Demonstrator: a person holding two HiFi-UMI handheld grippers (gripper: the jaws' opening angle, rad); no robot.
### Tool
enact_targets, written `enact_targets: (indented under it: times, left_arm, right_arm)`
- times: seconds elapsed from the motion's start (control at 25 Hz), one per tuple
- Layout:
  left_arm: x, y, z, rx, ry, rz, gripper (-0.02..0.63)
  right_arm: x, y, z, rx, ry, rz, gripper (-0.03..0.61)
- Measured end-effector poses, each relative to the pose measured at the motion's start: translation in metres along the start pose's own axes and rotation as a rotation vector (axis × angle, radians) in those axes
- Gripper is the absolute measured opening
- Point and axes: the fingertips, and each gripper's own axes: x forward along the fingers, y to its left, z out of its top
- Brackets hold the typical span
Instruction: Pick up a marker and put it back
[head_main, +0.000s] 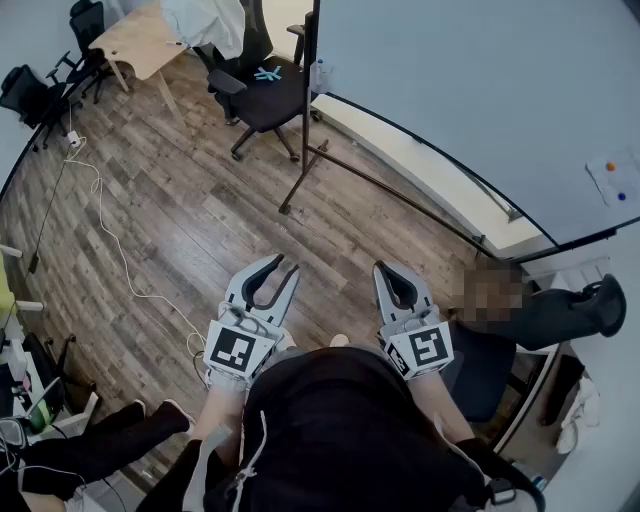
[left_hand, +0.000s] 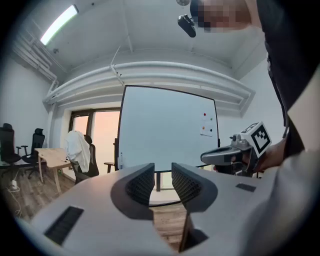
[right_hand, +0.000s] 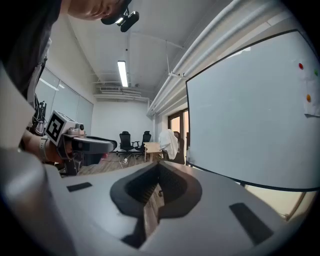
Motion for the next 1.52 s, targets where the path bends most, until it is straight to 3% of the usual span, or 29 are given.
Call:
enact_targets:
  times: [0.56,0.84,1.16,1.52]
  left_arm:
    - [-0.027,0.062,-0.006,-0.011,-0.016,-0.062,0.077]
    - [-0.022,0.080,-0.019,-0.020,0.004,-0.110,0.077]
    - [0.031,0.109,-0.034,-0.020,0.047,-0.112,0.077]
    - [0.135,0.159,-0.031,0.008,0.087,-0.072,0.077]
  right_arm:
    - [0.044,0.045,0.005,0.002,0.005,-0.074,0.015]
    - [0.055,0.038,-0.008,0.021,0.046,-0.156,0.015]
    - [0.100,-0.012,-0.016,0.044,0.053,-0.169,0.015]
    - [0.175,-0.105,-0.008,0.047,0.064,-0.146,0.015]
